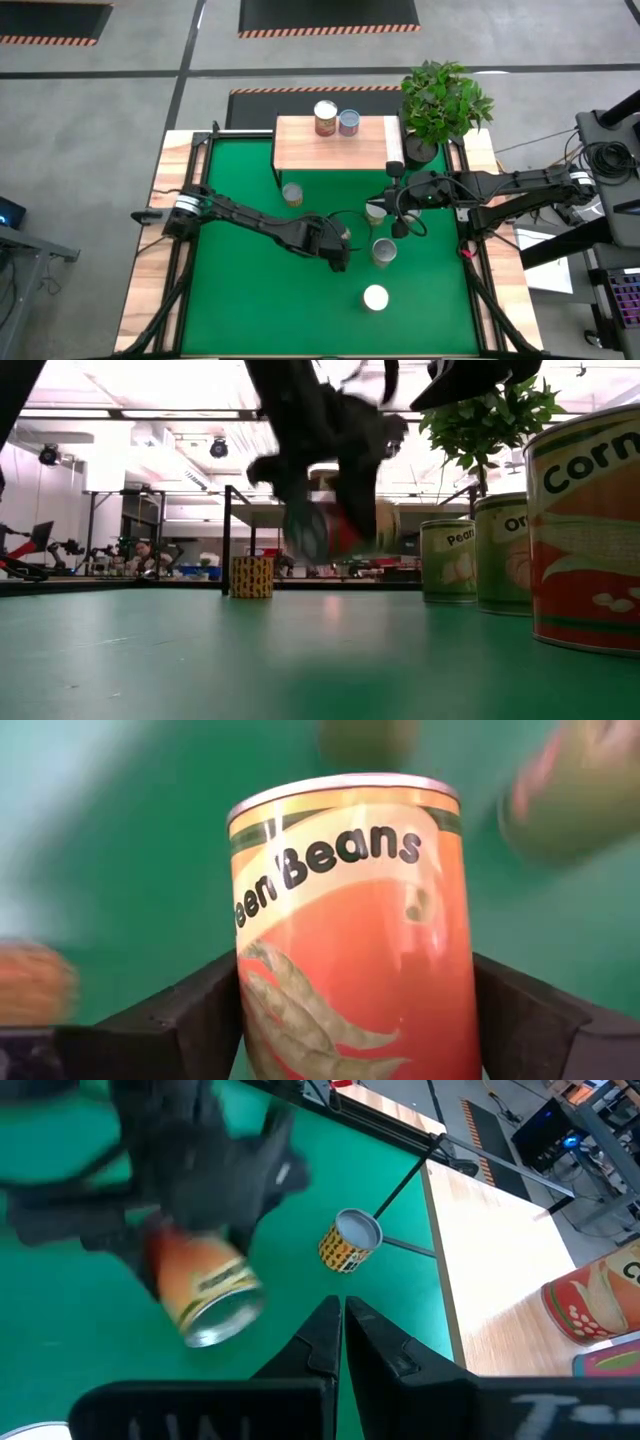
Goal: Pick and place cans onto a shelf
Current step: Put the canned green beans on the shelf
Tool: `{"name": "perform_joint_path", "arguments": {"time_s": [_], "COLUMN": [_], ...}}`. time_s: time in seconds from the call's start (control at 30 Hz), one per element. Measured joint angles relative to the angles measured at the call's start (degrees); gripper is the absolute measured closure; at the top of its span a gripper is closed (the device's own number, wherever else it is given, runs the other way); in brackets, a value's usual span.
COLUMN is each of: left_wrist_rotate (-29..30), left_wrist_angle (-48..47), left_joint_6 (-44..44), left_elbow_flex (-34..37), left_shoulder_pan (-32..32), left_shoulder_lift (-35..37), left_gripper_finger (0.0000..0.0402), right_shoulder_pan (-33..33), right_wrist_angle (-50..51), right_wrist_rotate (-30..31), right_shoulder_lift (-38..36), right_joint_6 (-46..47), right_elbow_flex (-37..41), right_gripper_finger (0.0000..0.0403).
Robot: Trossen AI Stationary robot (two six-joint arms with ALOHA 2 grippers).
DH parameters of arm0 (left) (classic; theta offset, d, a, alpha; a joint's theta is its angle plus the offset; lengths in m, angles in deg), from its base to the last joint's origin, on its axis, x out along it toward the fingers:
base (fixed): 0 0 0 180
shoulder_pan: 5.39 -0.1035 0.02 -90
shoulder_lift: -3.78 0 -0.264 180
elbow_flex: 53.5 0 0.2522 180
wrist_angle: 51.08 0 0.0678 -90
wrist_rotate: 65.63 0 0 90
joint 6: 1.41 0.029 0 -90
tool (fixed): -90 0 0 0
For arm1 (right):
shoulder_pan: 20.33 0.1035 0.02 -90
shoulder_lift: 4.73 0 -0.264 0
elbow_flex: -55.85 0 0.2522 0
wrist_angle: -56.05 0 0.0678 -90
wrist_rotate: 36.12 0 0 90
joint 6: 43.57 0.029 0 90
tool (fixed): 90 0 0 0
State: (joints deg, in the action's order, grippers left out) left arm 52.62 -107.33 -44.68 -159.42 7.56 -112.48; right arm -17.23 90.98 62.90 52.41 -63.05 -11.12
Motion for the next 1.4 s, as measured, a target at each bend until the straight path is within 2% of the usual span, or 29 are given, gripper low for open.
{"name": "perform_joint_path", "arguments": {"time_s": [0.07, 0.2, 0.3, 0.37, 0.5, 0.63, 0.73, 0.83, 0.9, 1.03, 1.4], "left_wrist_rotate": [6.94, 24.64, 36.36, 39.74, 40.04, 39.33, 34.45, 31.16, 28.82, 25.5, 25.02], "left_wrist_angle": [-0.05, 2.55, 9.37, 17.41, 39.58, 68.88, 90.13, 104.18, 107.94, 108.42, 114.31], "left_joint_6": [3.5, 12.42, 18.68, 22.38, 32.23, 44.81, 52.48, 57.3, 57.46, 53.84, 53.07], "left_elbow_flex": [0.08, 1.0, 3.4, 6.42, 15.23, 25.17, 32.03, 36.91, 39.52, 41.87, 42.29], "left_shoulder_pan": [0.46, 0.61, -0.24, -1.76, -6.11, -9.59, -11.07, -12.66, -14.0, -16.27, -19.43], "left_shoulder_lift": [3.32, 9.7, 12.85, 14.1, 14.54, 14.37, 14.37, 14.27, 14.04, 13.19, 6.15], "left_gripper_finger": [0.0093, 0.0094, 0.0096, 0.0096, 0.0096, 0.0096, 0.0096, 0.0096, 0.0096, 0.0096, 0.0096], "right_shoulder_pan": [0.0, 0.0, 0.0, 0.0, 0.0, 0.0, 0.0, 0.0, 0.0, 0.0, 0.0], "right_wrist_angle": [0.02, 0.02, -0.13, -0.46, -0.44, -0.44, -0.46, -0.47, -0.49, -0.49, -0.51], "right_wrist_rotate": [0.0, 0.0, 0.0, 0.0, 0.0, -0.02, -0.01, -0.02, 0.0, 0.0, -0.01], "right_shoulder_lift": [0.0, 0.0, 0.0, 0.0, 0.0, 0.0, 0.0, 0.0, 0.0, 0.02, 0.0], "right_joint_6": [0.0, -0.12, -0.56, -0.57, -0.62, -0.61, -0.62, -0.97, -1.02, -1.03, -0.81], "right_elbow_flex": [0.02, 0.04, 0.04, 0.04, 0.04, 0.04, 0.04, 0.04, 0.04, 0.04, 0.07], "right_gripper_finger": [0.0394, 0.0394, 0.0394, 0.0394, 0.0394, 0.0394, 0.0394, 0.0394, 0.0394, 0.0394, 0.0394]}}
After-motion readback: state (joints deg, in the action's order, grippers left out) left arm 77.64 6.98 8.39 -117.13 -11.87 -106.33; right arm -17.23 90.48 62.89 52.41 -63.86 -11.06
